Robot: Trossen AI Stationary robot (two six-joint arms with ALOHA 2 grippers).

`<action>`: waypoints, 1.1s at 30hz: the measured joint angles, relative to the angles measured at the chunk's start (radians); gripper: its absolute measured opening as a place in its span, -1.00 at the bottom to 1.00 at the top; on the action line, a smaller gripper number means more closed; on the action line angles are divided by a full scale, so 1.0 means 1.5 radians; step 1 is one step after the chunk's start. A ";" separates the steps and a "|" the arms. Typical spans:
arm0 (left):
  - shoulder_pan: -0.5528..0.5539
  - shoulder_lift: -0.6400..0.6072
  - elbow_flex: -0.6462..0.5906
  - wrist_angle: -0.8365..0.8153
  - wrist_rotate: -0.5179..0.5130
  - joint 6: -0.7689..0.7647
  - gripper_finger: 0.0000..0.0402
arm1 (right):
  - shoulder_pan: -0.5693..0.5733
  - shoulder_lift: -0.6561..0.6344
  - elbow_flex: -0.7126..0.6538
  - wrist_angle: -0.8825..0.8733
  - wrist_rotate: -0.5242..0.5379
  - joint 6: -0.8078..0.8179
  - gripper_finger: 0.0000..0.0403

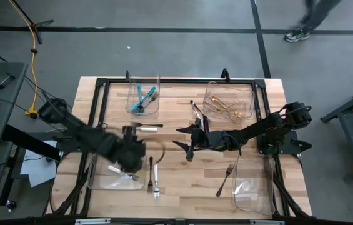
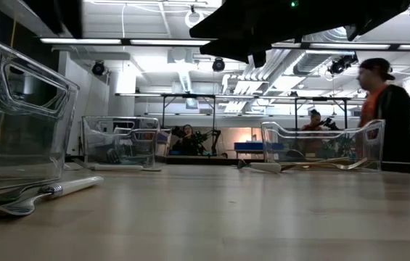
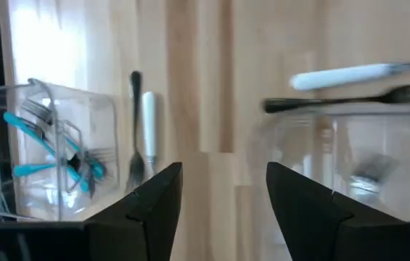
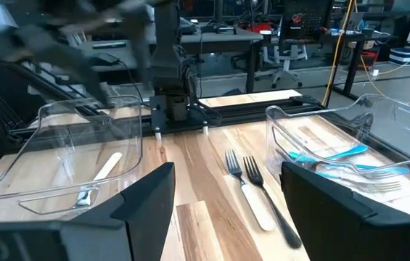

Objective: Sort silverware by color (type)
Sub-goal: Put the white fork into the bottom left transparent bin

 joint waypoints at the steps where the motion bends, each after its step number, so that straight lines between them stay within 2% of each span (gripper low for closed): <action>1: 0.026 -0.001 -0.008 0.009 0.010 0.021 -0.05 | 0.000 0.000 0.000 0.000 0.000 0.000 0.23; 4: 0.109 -0.001 -0.044 0.071 0.048 0.069 -0.05 | 0.000 0.000 0.000 0.000 0.000 0.000 0.23; 7: 0.188 -0.001 -0.087 0.151 0.115 0.091 -0.05 | 0.000 0.000 0.000 -0.004 0.000 0.000 0.23; 11: 0.268 -0.001 -0.143 0.232 0.152 0.049 -0.05 | 0.000 0.000 0.000 -0.020 0.000 0.000 0.23; 15: 0.311 -0.001 -0.206 0.306 0.151 -0.005 -0.05 | 0.000 0.000 0.000 -0.030 0.000 0.000 0.23; 20: 0.320 -0.001 -0.299 0.442 0.152 -0.079 -0.05 | 0.000 0.000 0.000 -0.029 0.000 -0.006 0.23; 23: 0.314 -0.001 -0.339 0.512 0.118 -0.129 -0.08 | 0.000 0.000 0.000 -0.029 0.000 -0.006 0.23; 29: 0.279 -0.001 -0.377 0.594 -0.011 -0.209 -0.22 | 0.000 0.000 0.000 -0.029 0.000 -0.006 0.23; 33: 0.230 -0.001 -0.401 0.610 -0.144 -0.304 -0.36 | 0.000 0.000 0.001 -0.029 0.000 -0.006 0.23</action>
